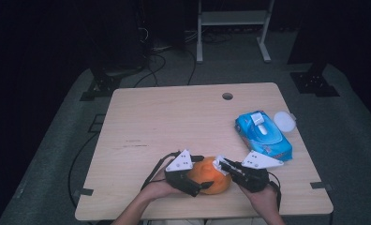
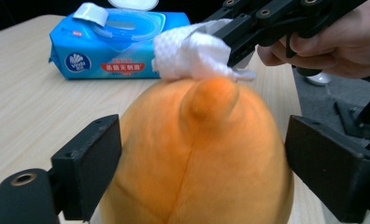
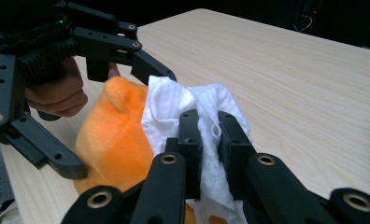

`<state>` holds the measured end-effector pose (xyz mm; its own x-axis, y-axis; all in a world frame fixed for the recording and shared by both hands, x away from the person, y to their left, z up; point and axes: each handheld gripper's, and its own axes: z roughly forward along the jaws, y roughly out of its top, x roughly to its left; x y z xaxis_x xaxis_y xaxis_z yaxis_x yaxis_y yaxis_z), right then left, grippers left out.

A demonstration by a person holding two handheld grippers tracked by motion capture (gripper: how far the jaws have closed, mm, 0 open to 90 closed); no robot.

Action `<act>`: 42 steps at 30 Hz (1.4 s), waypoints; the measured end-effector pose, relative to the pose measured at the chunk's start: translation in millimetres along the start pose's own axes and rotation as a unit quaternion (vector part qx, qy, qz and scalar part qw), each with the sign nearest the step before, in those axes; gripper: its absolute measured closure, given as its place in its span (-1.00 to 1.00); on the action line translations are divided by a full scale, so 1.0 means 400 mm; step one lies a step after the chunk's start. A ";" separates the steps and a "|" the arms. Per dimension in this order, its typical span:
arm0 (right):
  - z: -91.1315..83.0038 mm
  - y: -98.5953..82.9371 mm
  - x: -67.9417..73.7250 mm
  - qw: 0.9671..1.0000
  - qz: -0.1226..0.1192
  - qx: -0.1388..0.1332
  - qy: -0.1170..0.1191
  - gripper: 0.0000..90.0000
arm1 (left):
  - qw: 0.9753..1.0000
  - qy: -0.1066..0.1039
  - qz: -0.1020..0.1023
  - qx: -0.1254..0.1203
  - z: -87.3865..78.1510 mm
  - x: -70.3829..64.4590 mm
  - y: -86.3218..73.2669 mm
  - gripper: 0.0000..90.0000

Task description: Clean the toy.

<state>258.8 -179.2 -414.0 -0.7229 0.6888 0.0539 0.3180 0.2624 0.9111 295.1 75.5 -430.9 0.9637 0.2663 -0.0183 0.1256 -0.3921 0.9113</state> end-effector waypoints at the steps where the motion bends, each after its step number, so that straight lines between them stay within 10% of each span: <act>1: 0.001 -0.002 -0.002 1.000 0.002 0.001 -0.001 0.80 | 1.000 -0.002 -0.001 -0.001 0.002 0.002 -0.003 -0.74; 10: -0.007 -0.006 -0.023 1.000 0.006 0.004 -0.020 0.80 | 1.000 0.012 0.011 -0.003 -0.015 -0.007 0.016 -0.10; 22: -0.031 0.035 0.033 0.999 -0.011 -0.035 0.004 0.80 | 0.999 0.033 0.009 0.003 -0.018 -0.022 0.041 -0.06; 31: -0.006 -0.005 -0.011 1.000 0.017 -0.014 -0.010 0.80 | 1.000 0.019 -0.010 0.004 -0.015 0.007 0.015 -0.74; 42: -0.012 -0.021 -0.052 0.998 0.041 -0.002 -0.040 0.80 | 0.999 0.030 -0.020 -0.010 -0.021 0.009 0.015 -0.16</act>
<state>268.3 -199.2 -420.7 -0.6429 0.7600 0.0954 0.3708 0.1999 0.9070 297.3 81.5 -422.0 0.9419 0.3345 -0.0311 0.1590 -0.3625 0.9183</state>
